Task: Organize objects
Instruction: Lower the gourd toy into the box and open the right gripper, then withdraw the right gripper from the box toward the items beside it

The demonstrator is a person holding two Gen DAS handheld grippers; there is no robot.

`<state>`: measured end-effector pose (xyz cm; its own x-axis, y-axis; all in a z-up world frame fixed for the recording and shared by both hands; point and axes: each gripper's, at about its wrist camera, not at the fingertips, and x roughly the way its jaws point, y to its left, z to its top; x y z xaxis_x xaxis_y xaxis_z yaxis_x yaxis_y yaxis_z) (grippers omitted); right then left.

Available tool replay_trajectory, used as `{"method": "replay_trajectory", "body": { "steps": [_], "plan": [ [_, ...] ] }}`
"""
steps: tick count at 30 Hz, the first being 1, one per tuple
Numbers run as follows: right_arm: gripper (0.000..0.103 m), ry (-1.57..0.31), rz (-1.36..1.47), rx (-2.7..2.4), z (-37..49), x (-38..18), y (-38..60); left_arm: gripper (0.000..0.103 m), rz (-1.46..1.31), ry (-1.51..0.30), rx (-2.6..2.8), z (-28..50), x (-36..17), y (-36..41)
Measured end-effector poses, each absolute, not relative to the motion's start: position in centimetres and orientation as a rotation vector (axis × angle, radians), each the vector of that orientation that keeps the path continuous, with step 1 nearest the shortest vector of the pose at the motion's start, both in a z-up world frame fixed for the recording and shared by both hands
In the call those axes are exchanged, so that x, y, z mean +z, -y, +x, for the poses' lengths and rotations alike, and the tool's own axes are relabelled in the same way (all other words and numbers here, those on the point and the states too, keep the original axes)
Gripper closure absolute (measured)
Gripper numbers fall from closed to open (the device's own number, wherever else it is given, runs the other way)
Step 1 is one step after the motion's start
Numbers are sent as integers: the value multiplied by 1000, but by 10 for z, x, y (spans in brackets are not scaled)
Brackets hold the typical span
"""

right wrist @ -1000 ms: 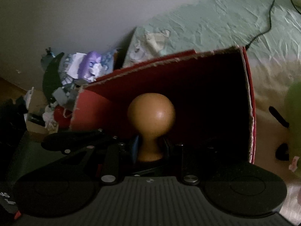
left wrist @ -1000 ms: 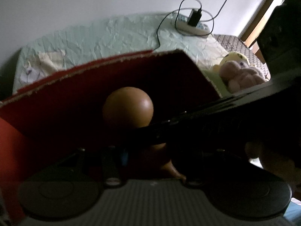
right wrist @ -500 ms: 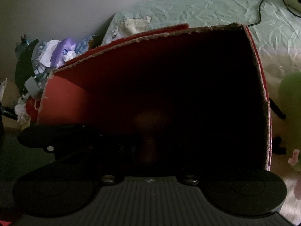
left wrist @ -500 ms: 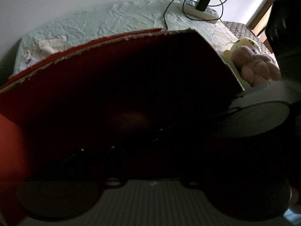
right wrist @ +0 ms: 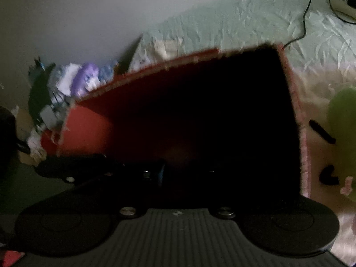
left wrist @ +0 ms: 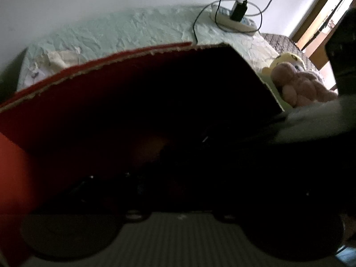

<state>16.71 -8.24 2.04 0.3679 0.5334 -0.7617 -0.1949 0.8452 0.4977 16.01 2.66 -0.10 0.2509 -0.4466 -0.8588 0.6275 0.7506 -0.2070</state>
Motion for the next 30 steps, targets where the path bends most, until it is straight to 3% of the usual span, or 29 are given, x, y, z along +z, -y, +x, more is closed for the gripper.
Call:
{"method": "replay_trajectory", "body": {
  "steps": [5,15,22,25,30],
  "plan": [
    [78,-1025,420,486,169,38,105,48,228,-1028,-681,144,9,-42],
    [78,-1100,435,653,164,32,72,46,170,-989,-455,162,15,-98],
    [77,-1210,320,619,169,12,46,46,254,-986,-405,164,6,-80],
    [76,-1243,328,547,172,3,51,38,266,-981,-395,165,4,-78],
    [75,-1224,352,479,171,3,59,38,257,-1008,-395,173,0,-76]
  ]
}}
